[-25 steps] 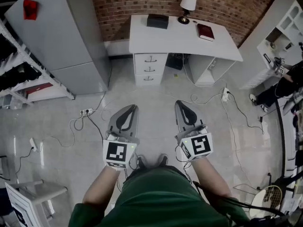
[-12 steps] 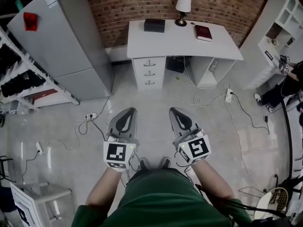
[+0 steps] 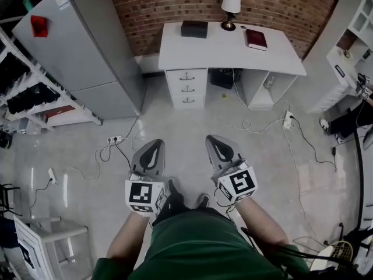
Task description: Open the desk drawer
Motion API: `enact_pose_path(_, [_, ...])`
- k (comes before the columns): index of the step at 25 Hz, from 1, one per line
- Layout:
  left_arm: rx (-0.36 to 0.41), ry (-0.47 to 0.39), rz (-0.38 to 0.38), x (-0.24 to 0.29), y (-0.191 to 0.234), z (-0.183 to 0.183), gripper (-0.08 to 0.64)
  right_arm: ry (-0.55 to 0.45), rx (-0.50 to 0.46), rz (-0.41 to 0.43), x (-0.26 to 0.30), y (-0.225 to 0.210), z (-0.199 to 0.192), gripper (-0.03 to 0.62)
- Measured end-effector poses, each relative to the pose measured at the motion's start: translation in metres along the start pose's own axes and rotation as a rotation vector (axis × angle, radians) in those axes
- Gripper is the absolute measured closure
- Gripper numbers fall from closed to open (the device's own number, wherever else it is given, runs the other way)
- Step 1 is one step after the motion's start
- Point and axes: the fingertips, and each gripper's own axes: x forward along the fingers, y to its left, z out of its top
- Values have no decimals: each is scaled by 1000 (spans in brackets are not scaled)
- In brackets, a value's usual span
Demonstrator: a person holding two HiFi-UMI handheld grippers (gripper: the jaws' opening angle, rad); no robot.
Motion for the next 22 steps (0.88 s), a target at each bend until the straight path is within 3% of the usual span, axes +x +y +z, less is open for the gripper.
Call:
enact_pose_path(4, [-12, -7, 8, 17, 16, 2, 549, 8, -1, 4, 18, -5, -2, 591])
enact_pose_path(9, [-30, -5, -39, 50, 39, -3, 549, 38, 0, -30, 51, -16, -10, 591])
enact_pose_path(14, [-45, 3, -95, 93, 79, -11, 549, 61, -6, -80, 100, -30, -14, 591])
enact_pose_path(19, [8, 5, -114, 129, 133, -17, 549, 111, 16, -146, 150, -41, -34, 591])
enact_pose_path(22, [-3, 11, -143, 146, 161, -24, 549, 136, 28, -175, 176, -42, -43, 591])
